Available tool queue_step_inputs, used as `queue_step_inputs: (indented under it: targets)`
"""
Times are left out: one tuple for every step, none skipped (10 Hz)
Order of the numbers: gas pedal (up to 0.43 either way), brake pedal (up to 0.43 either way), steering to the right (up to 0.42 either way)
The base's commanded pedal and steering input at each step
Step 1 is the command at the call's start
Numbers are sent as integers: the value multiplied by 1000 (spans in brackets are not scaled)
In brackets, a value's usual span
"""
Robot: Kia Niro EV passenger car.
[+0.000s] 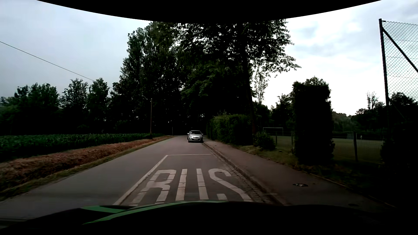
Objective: Follow the waypoints while adhering to traffic rules and regulations
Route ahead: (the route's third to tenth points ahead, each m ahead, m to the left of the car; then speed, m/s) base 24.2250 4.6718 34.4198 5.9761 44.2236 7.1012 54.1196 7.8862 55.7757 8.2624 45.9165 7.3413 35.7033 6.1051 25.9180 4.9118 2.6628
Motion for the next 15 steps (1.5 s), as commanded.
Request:
queue_step_inputs:
  targets:
    - [0, 232, -51]
    - [0, 232, -54]
    - [0, 232, -54]
    - [0, 232, -50]
    - [0, 232, -45]
    - [0, 232, -39]
    - [0, 232, -36]
    - [0, 232, -34]
    - [0, 238, -29]
    - [0, 232, -26]
    - [0, 238, -22]
    - [0, 232, -20]
    - [0, 232, -18]
    - [0, 232, -17]
    - [0, 232, -16]
